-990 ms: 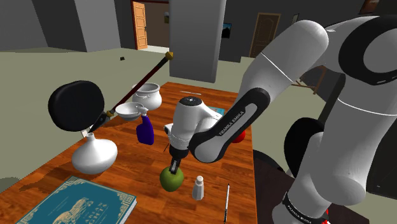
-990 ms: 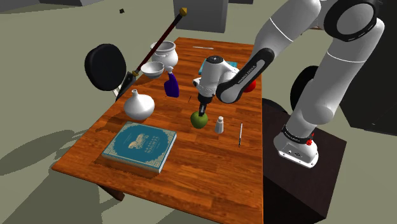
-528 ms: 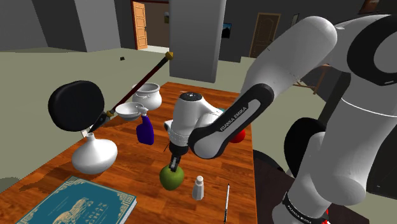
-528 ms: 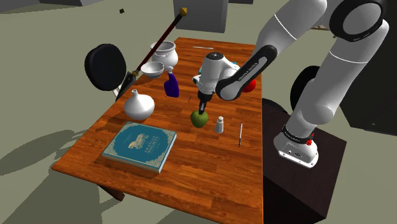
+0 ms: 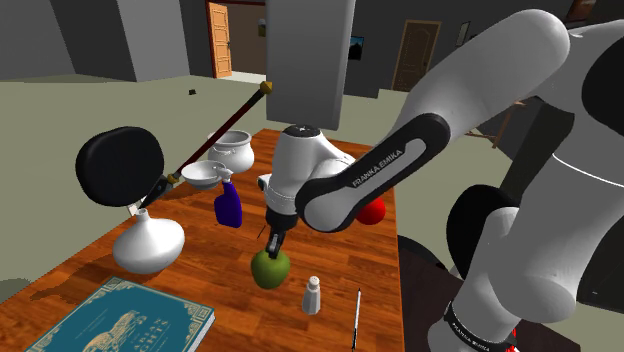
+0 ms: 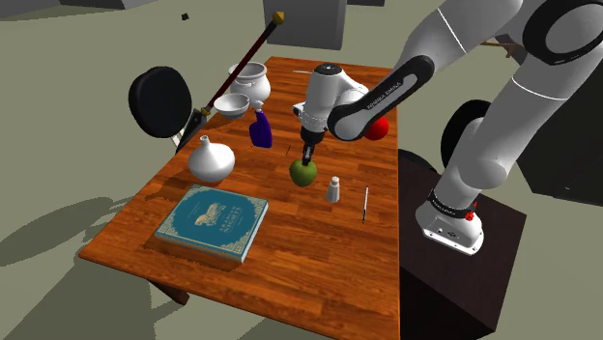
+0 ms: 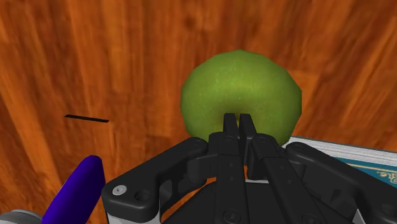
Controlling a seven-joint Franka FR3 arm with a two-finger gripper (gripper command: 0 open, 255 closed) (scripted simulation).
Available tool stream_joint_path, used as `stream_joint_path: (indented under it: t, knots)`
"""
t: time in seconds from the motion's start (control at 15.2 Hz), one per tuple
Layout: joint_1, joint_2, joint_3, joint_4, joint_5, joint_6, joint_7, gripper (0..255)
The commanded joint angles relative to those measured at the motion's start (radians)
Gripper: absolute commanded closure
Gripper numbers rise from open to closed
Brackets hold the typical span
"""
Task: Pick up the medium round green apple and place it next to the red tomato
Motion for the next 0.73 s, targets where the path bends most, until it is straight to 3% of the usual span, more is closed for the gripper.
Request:
stream_joint_path:
  t: [0.0,0.66]
  knots:
    - [0.001,-0.020,-0.002,0.012,0.008,-0.032,-0.007,255]
    - [0.007,-0.111,-0.012,0.071,0.034,-0.180,-0.029,255]
